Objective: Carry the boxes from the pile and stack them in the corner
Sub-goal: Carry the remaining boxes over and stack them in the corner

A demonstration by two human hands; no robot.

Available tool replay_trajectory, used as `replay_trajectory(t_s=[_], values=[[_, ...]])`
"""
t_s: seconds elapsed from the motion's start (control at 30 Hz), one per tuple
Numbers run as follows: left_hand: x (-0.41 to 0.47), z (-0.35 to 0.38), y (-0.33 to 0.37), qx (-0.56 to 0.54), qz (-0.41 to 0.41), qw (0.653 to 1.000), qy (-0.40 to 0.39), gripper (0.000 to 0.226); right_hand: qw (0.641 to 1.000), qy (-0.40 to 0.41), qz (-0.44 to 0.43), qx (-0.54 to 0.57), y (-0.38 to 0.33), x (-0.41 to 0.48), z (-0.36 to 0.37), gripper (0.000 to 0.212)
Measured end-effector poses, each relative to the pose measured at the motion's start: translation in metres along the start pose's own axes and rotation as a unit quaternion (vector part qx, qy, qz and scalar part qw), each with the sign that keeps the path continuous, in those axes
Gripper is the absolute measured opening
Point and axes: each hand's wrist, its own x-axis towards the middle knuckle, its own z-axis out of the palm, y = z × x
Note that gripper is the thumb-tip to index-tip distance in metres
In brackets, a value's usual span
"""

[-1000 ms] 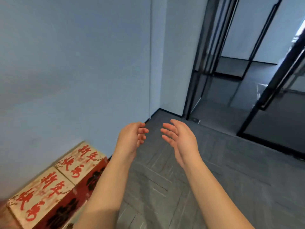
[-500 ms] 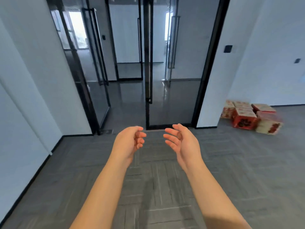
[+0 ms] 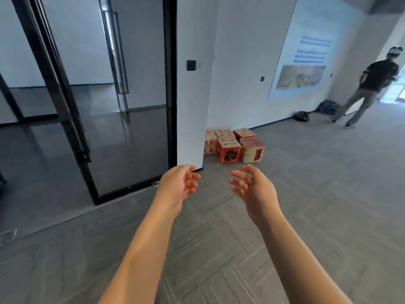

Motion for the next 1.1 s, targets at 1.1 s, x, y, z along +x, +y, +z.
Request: replay_trajectory(t_s=[1.1], values=[[0.621,0.456,-0.023,0.081,-0.04,0.991,-0.1,0.024,0.993,0.095,-0.022,0.064,-0.197,0.702,-0.15,0.026]])
